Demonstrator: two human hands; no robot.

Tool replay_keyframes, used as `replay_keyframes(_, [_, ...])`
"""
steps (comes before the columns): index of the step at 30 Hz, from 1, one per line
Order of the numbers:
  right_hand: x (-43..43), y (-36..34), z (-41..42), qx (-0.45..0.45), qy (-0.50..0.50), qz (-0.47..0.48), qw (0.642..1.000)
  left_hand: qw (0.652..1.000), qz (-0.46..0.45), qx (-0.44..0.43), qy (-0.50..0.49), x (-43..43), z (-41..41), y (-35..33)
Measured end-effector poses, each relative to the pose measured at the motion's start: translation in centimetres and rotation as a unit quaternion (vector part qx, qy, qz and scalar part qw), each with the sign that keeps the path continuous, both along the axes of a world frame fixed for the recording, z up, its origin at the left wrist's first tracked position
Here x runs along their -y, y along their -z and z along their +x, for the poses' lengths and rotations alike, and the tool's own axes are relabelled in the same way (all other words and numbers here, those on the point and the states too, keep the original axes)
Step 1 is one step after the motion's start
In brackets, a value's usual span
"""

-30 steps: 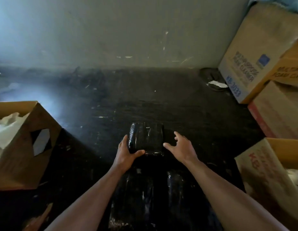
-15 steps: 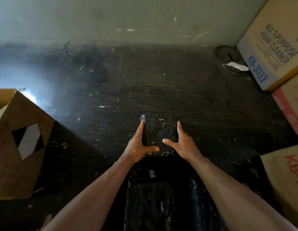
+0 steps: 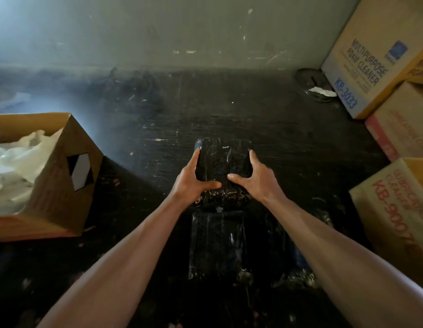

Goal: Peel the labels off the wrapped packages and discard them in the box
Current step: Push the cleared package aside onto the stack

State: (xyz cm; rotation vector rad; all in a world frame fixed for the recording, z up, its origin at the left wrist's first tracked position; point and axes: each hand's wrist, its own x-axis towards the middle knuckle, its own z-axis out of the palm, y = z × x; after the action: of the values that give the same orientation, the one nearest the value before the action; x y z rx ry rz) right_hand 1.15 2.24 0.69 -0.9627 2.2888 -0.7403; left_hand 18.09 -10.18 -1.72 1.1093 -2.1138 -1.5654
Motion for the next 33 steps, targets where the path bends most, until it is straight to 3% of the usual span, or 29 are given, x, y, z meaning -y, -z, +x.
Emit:
replay_keyframes(13, [-11.7,-0.8,9.1,0.014,-0.014,0.015,1.0,0.998,0.05,0.025,-0.027,-12.1,9.2,0.0])
replay_keyframes(33, [-14.2,1.1,12.2,-0.041,-0.001,0.012,0.999,0.996,0.077,0.035,-0.028,-13.8,11.6,2.8])
